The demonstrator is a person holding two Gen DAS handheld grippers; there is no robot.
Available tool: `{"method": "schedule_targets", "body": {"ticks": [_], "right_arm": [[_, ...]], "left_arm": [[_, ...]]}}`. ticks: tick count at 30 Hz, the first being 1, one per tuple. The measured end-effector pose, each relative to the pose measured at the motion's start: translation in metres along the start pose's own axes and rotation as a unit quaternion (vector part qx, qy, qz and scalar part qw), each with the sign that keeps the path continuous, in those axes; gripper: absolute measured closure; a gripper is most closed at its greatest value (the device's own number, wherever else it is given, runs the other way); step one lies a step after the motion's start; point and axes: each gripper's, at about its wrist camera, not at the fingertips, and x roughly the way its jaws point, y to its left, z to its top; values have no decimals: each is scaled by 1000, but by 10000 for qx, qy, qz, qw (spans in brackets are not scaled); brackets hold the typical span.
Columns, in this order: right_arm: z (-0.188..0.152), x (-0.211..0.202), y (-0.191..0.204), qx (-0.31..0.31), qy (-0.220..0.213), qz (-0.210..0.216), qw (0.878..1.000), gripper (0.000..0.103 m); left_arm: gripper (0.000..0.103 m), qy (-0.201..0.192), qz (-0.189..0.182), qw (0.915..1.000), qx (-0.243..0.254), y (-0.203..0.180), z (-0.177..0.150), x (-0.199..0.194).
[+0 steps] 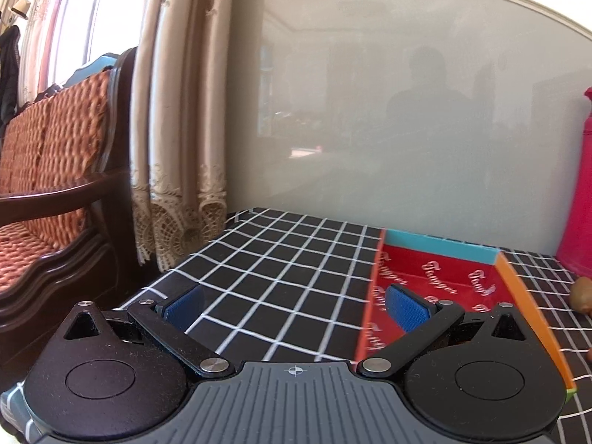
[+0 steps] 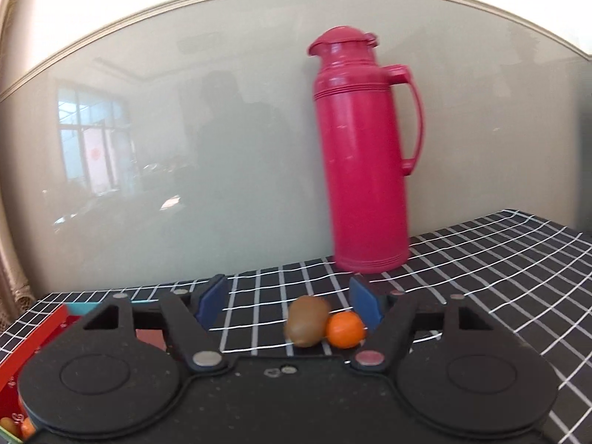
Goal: Organize fruits
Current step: 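Move both grippers back toward the remaining fruits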
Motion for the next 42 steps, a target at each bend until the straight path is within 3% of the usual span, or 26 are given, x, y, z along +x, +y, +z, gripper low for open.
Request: {"method": "schedule_targets", "body": {"ticks": [17,27,42], "right_arm": [[6,-21,-76,168,-12,-529,9985,25],[6,-31,-104,139,-32,-728,9972,25],[5,-38,-145,210,-24,-1066,9941,25]], "left_arm": [[0,-92,-961,9943,455,-103,-5,-15],[0,-104,-1652,9834,744,-161,-14,-32],[0,264,-2202,9685,1135,-232,-33,-39]]}}
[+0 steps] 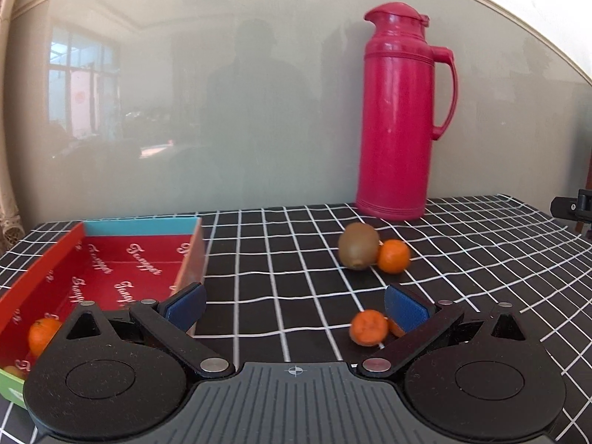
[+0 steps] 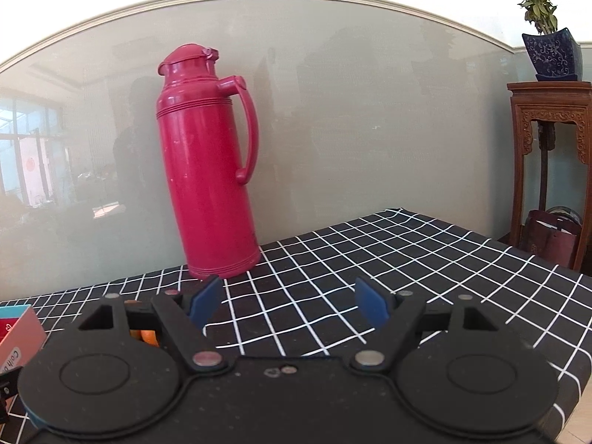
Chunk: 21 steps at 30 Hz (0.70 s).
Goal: Organize fruits
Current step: 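Move both grippers back toward the remaining fruits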
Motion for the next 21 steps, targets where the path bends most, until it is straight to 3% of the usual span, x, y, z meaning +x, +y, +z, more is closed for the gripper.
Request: {"method": "schedule_targets", "body": {"ticks": [5,8,14,21], "right_arm": [[-1,-1,-16,52,4,-131,9999,24],[-1,0,-24,82,11,-197,9998,24],[-1,0,-36,162,8,-273,9995,24],[-1,-1,-40,184,-14,-285,9994,23]], "left_arm": [[1,103,-250,9996,100,-24,-3,6],[17,215,-435,9986,188,-38,-5,10],[21,399,-520,9973,338,-57,-12,18],[36,555,-799,9949,259,-64,-12,25]]}}
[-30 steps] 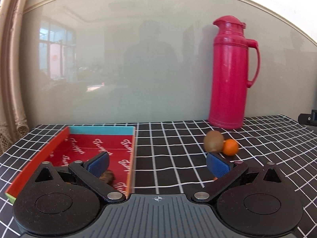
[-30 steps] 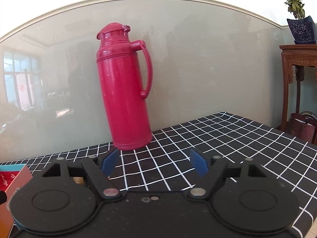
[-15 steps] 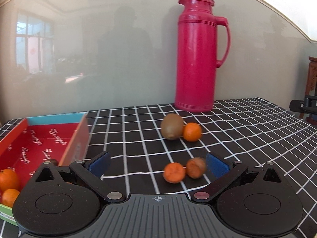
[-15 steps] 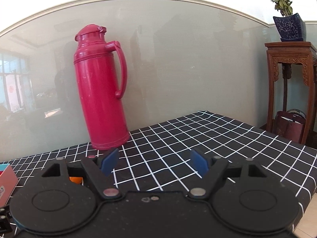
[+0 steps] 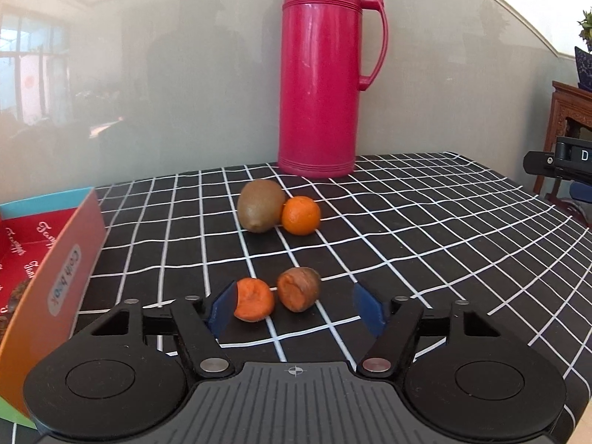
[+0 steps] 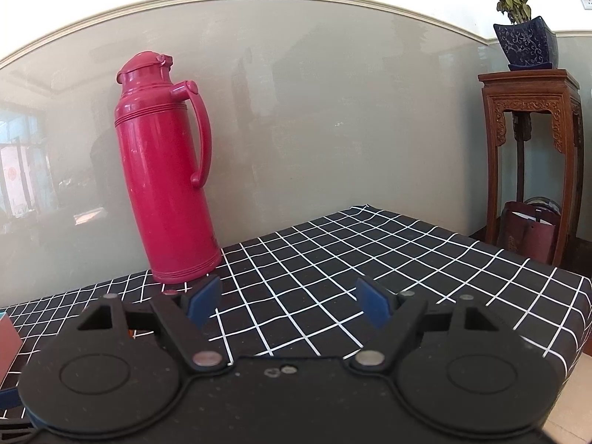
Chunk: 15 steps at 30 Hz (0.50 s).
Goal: Organize fruits
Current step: 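Move both grippers back toward the remaining fruits, then grasp the brown round fruit with the left gripper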
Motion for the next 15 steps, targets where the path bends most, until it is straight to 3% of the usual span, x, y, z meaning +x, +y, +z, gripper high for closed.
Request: {"method": "schedule_targets", "body": {"ticks": [5,13,15], "right_arm": [[0,1,-4,6,-3,-55,10000,22],[-2,3,-8,0,22,-120,9999,20],[-2,4,-9,-1,32,-125,9999,20]], "left_arm": [[42,149,-193,9997,88,-11,-1,8],[42,398,-161,9989,-197,-8,2,27],[48,439,-67,9988,-200,-8,3,32]]}}
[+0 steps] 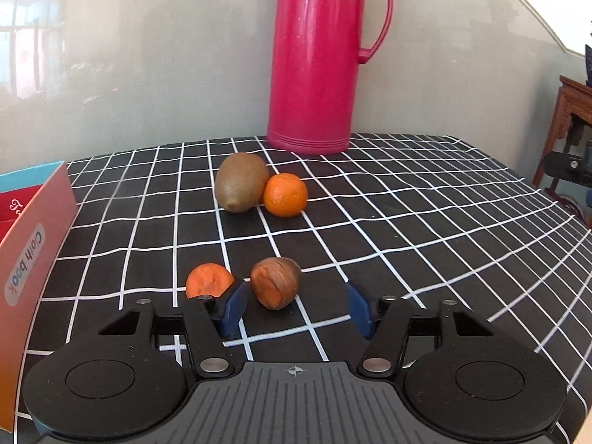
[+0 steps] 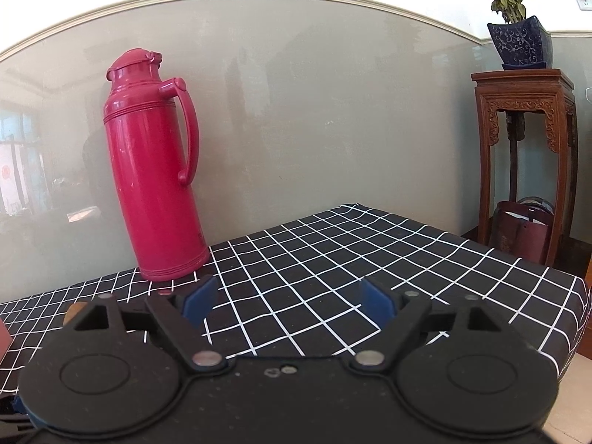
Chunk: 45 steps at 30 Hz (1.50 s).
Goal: Organize fruits
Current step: 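Grasp the brown round fruit with the left gripper, then carry the brown round fruit into the box and open the left gripper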
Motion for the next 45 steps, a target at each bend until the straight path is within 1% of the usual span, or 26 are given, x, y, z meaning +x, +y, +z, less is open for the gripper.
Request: {"method": "schedule_targets", "body": {"ticks": [1,4,6,9,15,22,27,37,45], "right_arm": [[0,1,0,4,7,3,10000,20],[0,2,2,-24,9,15,10000,20],[0,2,3,-44,15,27,10000,20],[-1,3,3,-84,38,27,10000,20],[-1,4,1,-34,50,10,10000,20],[-1,3,6,-49,68,64,9999,20],[-1,0,16,-101,57,149,9998,20],[-3,-3,51,-237,99,418,9988,20],[-6,-6,86,-312,146,704,9969,20]], "left_arm": [[50,37,17,10000,1,-1,1,3],[60,86,116,9999,36,-3,3,8],[76,83,171,9998,43,-4,5,11],[76,83,139,9998,85,-6,6,11],[76,-97,37,9997,222,-13,6,3],[76,-229,55,9993,295,-11,5,-12],[76,-397,99,9988,265,2,8,-27],[76,-690,384,9968,99,42,14,-61],[76,-736,656,9951,-16,76,10,-80]]}}
